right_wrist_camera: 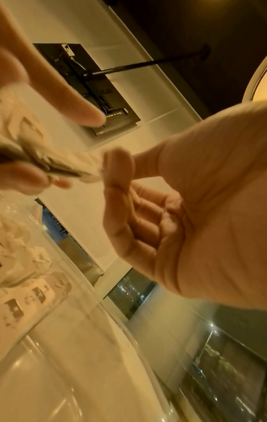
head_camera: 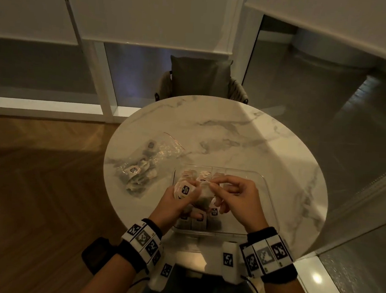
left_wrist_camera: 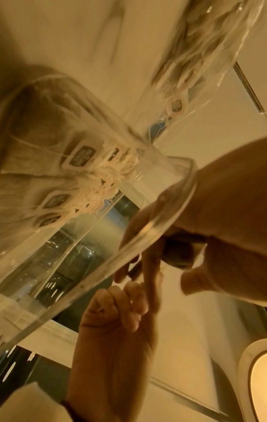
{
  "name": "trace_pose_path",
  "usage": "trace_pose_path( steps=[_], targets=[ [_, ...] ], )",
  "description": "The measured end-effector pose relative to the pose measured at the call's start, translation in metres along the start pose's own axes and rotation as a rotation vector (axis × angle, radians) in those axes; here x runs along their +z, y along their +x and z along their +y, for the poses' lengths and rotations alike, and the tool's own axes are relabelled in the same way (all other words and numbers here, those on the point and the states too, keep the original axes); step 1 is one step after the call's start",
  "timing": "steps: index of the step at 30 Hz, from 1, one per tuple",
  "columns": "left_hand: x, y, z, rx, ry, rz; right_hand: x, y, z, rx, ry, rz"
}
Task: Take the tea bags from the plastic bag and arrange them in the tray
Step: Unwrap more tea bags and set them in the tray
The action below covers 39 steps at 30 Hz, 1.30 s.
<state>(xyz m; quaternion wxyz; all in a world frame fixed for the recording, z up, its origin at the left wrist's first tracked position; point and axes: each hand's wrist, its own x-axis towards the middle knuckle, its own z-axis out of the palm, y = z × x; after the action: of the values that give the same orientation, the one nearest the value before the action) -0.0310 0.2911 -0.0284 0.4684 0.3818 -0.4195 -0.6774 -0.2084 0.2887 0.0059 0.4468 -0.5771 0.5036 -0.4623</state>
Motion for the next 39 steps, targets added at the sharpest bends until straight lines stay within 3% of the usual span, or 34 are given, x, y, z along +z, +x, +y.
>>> trace_pose_path(
  steps=[8, 15, 24, 34, 39],
  targets=[
    [-0.003, 0.004, -0.005, -0.002, 0.051, -0.040, 0.002, -0.008, -0.016, 0.044, 0.067, -0.096],
    [-0.008, 0.008, -0.009, 0.068, -0.069, 0.042, -0.002, -0.008, -0.005, 0.018, -0.069, -0.016],
    [-0.005, 0.008, -0.014, 0.139, 0.101, 0.096, -0.004, -0.007, 0.006, 0.007, -0.137, 0.019],
    [-0.007, 0.010, -0.019, 0.191, 0.145, 0.123, 0.013, -0.010, 0.014, 0.017, -0.100, 0.037],
    [-0.005, 0.009, -0.018, 0.225, 0.042, 0.178, 0.007, -0.007, 0.020, 0.089, 0.027, 0.110]
  ],
)
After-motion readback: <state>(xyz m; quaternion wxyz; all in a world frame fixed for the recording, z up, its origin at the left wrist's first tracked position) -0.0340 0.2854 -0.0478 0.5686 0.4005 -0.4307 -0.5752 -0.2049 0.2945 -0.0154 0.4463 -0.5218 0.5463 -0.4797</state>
